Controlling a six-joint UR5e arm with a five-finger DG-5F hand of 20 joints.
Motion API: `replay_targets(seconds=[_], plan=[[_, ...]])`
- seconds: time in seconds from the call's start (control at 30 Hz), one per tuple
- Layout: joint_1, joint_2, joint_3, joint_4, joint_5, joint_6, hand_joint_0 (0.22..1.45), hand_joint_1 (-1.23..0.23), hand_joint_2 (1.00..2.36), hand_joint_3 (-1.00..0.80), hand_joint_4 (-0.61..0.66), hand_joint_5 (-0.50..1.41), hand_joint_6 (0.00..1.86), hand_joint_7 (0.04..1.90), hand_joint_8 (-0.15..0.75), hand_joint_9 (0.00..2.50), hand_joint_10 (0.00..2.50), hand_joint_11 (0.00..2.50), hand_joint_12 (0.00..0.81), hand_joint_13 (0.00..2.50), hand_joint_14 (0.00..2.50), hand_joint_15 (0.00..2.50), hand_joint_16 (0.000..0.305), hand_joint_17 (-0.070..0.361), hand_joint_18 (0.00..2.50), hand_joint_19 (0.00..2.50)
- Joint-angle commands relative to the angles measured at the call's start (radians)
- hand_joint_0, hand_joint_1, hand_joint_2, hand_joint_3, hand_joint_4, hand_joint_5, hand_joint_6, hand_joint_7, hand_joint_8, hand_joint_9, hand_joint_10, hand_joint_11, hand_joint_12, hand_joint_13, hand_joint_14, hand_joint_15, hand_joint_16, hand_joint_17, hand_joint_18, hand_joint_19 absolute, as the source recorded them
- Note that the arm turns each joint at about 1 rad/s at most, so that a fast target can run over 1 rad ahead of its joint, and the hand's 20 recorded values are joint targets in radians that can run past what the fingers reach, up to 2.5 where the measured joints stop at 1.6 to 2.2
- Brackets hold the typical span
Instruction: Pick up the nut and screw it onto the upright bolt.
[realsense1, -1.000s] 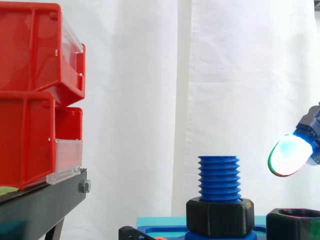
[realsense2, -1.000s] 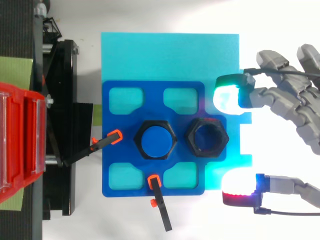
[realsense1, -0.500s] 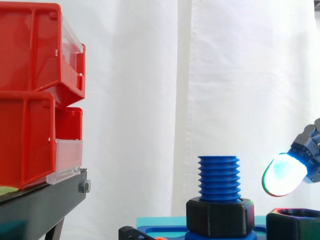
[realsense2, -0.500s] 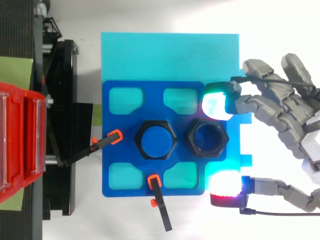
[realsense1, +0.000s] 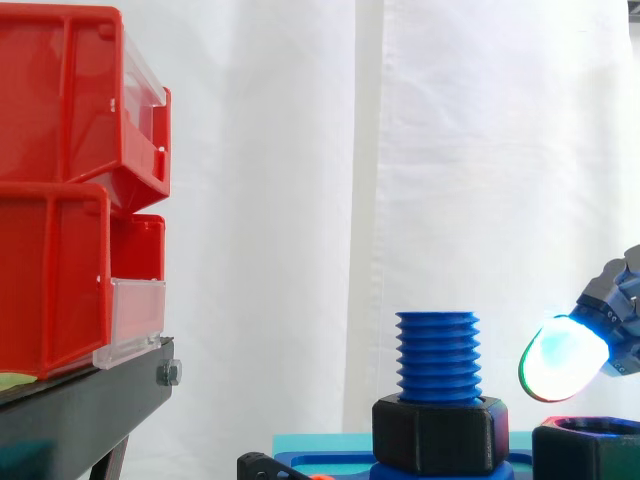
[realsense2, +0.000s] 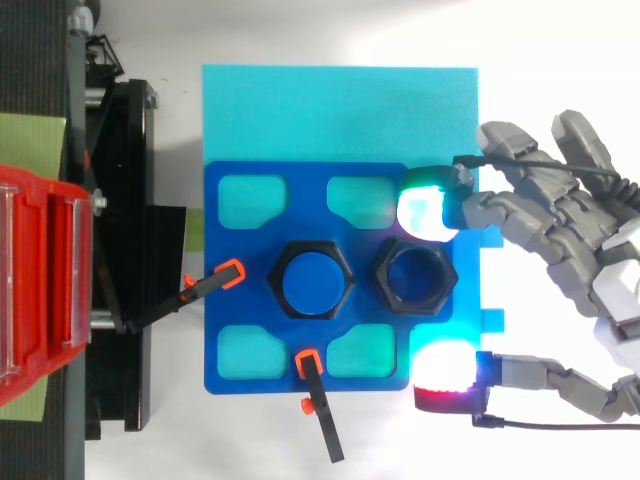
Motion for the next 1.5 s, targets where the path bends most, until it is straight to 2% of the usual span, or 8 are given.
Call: replay_targets(seconds=[0.0,0.1,0.27,0.37,0.53,0.73,1.07,1.47], plan=[[-0.001,-0.001,-0.001,-0.001,-0.001,0.0,0.37,-0.84,1.0,-0.5,0.22,-0.29,0.5,0.7,0.321,0.12,0.0,0.0,0.45,0.06,0.0,0.0,0.06,0.135,0.0,0.0],[-0.001,-0.001,0.0,-0.001,-0.001,0.0,0.37,-0.84,1.0,-0.5,0.22,-0.29,0.5,0.7,0.32,0.12,0.0,0.0,0.449,0.06,0.0,0.0,0.06,0.135,0.0,0.0],[-0.004,-0.038,0.0,0.003,-0.004,0.025,0.37,-0.83,1.0,-0.5,0.22,-0.29,0.5,0.7,0.32,0.12,0.0,0.0,0.448,0.06,0.0,0.0,0.06,0.135,0.0,0.0],[-0.004,-0.038,-0.001,0.002,-0.005,0.054,0.37,-0.83,1.0,-0.5,0.22,-0.29,0.5,0.7,0.321,0.13,0.0,0.0,0.448,0.06,0.0,0.0,0.06,0.135,0.0,0.0],[-0.005,-0.038,-0.001,-0.003,-0.005,0.055,0.38,-0.82,1.0,-0.5,0.23,-0.28,0.5,0.7,0.32,0.13,0.0,0.0,0.446,0.07,0.0,0.0,0.059,0.134,0.0,0.0],[-0.005,-0.038,0.0,-0.001,-0.007,0.055,0.39,-0.86,1.0,-0.5,0.25,-0.26,0.5,0.7,0.338,0.29,0.0,0.0,0.438,0.21,0.0,0.0,0.056,0.127,0.01,0.0],[-0.01,-0.038,0.0,-0.004,-0.008,0.055,0.52,-0.8,1.0,-0.5,0.29,-0.21,0.5,0.82,0.326,0.54,0.0,0.0,0.368,0.41,0.0,0.0,0.04,0.089,0.2,0.0],[-0.022,-0.038,0.0,-0.015,-0.016,0.055,0.58,-0.78,1.0,-0.5,0.33,-0.17,0.5,0.99,0.33,0.67,0.0,0.0,0.35,0.56,0.0,0.0,0.033,0.074,0.31,0.0]])
